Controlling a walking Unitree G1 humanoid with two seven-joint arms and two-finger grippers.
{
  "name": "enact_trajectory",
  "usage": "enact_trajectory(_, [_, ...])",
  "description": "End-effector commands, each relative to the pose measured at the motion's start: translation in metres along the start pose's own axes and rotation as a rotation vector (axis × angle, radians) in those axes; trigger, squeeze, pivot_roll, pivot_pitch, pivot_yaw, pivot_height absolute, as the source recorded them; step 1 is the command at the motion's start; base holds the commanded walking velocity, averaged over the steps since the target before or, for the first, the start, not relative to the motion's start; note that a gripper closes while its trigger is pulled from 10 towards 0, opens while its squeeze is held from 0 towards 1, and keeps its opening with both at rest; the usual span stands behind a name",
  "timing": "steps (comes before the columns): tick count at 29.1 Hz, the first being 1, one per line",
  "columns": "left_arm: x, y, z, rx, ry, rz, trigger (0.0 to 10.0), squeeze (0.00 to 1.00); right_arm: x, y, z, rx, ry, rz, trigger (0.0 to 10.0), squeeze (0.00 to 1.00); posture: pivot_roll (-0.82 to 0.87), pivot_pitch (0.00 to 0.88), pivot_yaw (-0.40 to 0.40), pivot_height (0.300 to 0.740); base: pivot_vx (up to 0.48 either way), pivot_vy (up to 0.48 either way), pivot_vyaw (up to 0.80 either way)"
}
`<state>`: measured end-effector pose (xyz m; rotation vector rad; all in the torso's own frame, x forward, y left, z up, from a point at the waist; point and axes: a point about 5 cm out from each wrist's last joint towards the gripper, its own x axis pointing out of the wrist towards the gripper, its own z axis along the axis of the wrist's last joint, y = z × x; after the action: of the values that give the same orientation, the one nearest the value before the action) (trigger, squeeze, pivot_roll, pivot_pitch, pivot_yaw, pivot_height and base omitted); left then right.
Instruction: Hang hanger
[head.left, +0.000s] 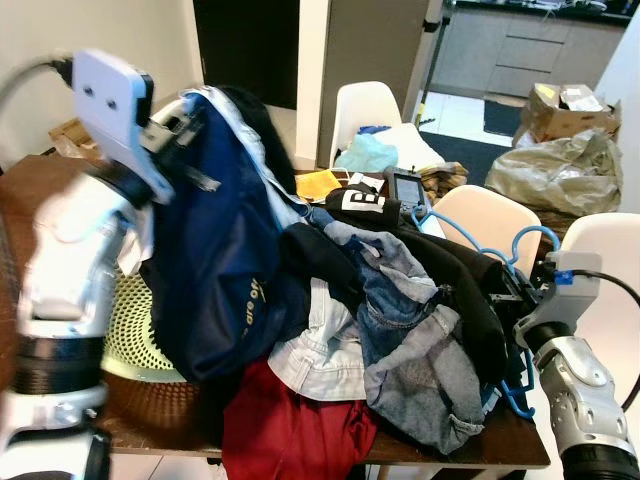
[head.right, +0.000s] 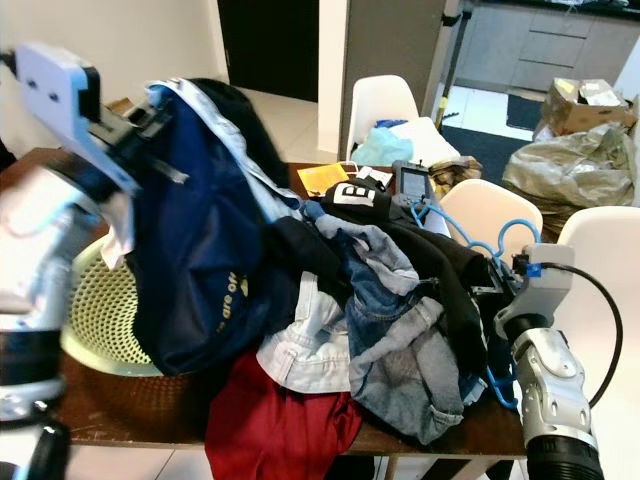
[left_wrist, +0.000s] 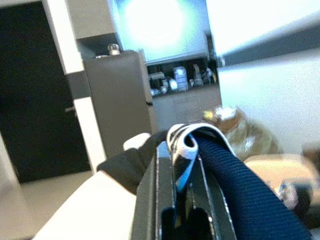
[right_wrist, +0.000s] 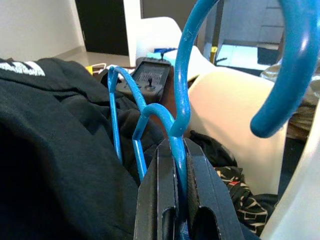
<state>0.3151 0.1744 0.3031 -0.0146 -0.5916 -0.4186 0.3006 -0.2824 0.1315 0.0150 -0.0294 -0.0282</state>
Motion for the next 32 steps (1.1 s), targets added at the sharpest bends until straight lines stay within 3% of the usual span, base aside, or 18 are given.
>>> enact_trajectory(1, [-0.003, -0.01, -0.001, -0.108, -0.015, 0.01, 2.5, 0.0, -0.006, 0.003, -0.02, 0.019, 0.087, 0.006, 10.0, 0.0, 0.1, 0.043, -0.02, 0.74, 0.0, 0.0, 0.0])
enact_trajectory(4, [-0.021, -0.008, -0.01, -0.145, 0.068, 0.074, 4.5, 0.0, -0.008, 0.002, -0.021, 0.018, 0.093, 0.004, 10.0, 0.0, 0.11, 0.049, -0.018, 0.74, 0.0, 0.0, 0.0])
enact_trajectory(5, [-0.034, -0.002, -0.017, -0.102, 0.165, 0.11, 4.9, 0.0, -0.008, 0.001, -0.021, 0.017, 0.095, 0.006, 10.0, 0.0, 0.12, 0.052, -0.017, 0.74, 0.0, 0.0, 0.0])
enact_trajectory(6, [-0.034, -0.002, -0.017, -0.102, 0.165, 0.11, 4.9, 0.0, -0.008, 0.001, -0.021, 0.017, 0.095, 0.006, 10.0, 0.0, 0.12, 0.052, -0.017, 0.74, 0.0, 0.0, 0.0])
enact_trajectory(7, [-0.045, 0.003, -0.022, -0.052, 0.245, 0.147, 6.3, 0.0, -0.007, 0.001, -0.021, 0.016, 0.095, 0.007, 10.0, 0.0, 0.12, 0.053, -0.017, 0.74, 0.0, 0.0, 0.0])
enact_trajectory(9, [-0.045, 0.003, -0.022, -0.052, 0.245, 0.147, 6.3, 0.0, -0.007, 0.001, -0.021, 0.016, 0.095, 0.007, 10.0, 0.0, 0.12, 0.053, -0.017, 0.74, 0.0, 0.0, 0.0])
enact_trajectory(10, [-0.058, 0.007, -0.028, 0.001, 0.353, 0.187, 9.4, 0.0, -0.006, 0.002, -0.021, 0.016, 0.097, 0.01, 10.0, 0.0, 0.12, 0.053, -0.019, 0.74, 0.0, 0.0, 0.0])
enact_trajectory(11, [-0.058, 0.007, -0.028, 0.001, 0.353, 0.187, 9.4, 0.0, -0.006, 0.002, -0.021, 0.016, 0.097, 0.01, 10.0, 0.0, 0.12, 0.053, -0.019, 0.74, 0.0, 0.0, 0.0])
enact_trajectory(13, [-0.084, 0.019, -0.035, 0.139, 0.586, 0.242, 10.0, 0.0, -0.005, 0.004, -0.021, 0.016, 0.101, 0.019, 10.0, 0.0, 0.14, 0.056, -0.025, 0.74, 0.0, 0.0, 0.0])
enact_trajectory(16, [-0.084, 0.019, -0.035, 0.139, 0.586, 0.242, 10.0, 0.0, -0.005, 0.004, -0.021, 0.016, 0.101, 0.019, 10.0, 0.0, 0.14, 0.056, -0.025, 0.74, 0.0, 0.0, 0.0])
enact_trajectory(17, [-0.091, 0.023, -0.035, 0.197, 0.657, 0.243, 10.0, 0.0, -0.004, 0.005, -0.022, 0.016, 0.103, 0.023, 10.0, 0.0, 0.14, 0.056, -0.025, 0.74, 0.0, 0.0, 0.0])
enact_trajectory(20, [-0.091, 0.027, -0.029, 0.271, 0.677, 0.222, 10.0, 0.0, -0.003, 0.006, -0.022, 0.017, 0.105, 0.027, 10.0, 0.0, 0.14, 0.056, -0.032, 0.74, 0.0, 0.0, 0.0])
enact_trajectory(21, [-0.087, 0.027, -0.024, 0.329, 0.669, 0.173, 10.0, 0.17, -0.003, 0.007, -0.022, 0.018, 0.106, 0.031, 10.0, 0.0, 0.14, 0.056, -0.033, 0.74, 0.0, 0.0, 0.0])
enact_trajectory(22, [-0.087, 0.027, -0.024, 0.329, 0.669, 0.173, 10.0, 0.17, -0.003, 0.007, -0.022, 0.018, 0.106, 0.031, 10.0, 0.0, 0.14, 0.056, -0.033, 0.74, 0.0, 0.0, 0.0])
enact_trajectory(23, [-0.081, 0.023, -0.017, 0.35, 0.632, 0.13, 10.0, 1.0, -0.002, 0.008, -0.021, 0.019, 0.104, 0.034, 10.0, 0.0, 0.14, 0.056, -0.036, 0.74, 0.0, 0.0, 0.0])
enact_trajectory(30, [-0.068, 0.015, -0.002, 0.446, 0.524, 0.069, 10.0, 1.0, -0.001, 0.008, -0.021, 0.016, 0.103, 0.04, 10.0, 0.0, 0.14, 0.052, -0.04, 0.74, 0.0, 0.0, 0.0])
enact_trajectory(31, [-0.067, 0.014, 0.0, 0.485, 0.506, 0.06, 10.0, 0.27, -0.001, 0.008, -0.02, 0.015, 0.103, 0.04, 10.0, 0.0, 0.13, 0.054, -0.041, 0.74, 0.0, 0.0, 0.0])
enact_trajectory(32, [-0.067, 0.014, 0.0, 0.485, 0.506, 0.06, 10.0, 0.27, -0.001, 0.008, -0.02, 0.015, 0.103, 0.04, 10.0, 0.0, 0.13, 0.054, -0.041, 0.74, 0.0, 0.0, 0.0])
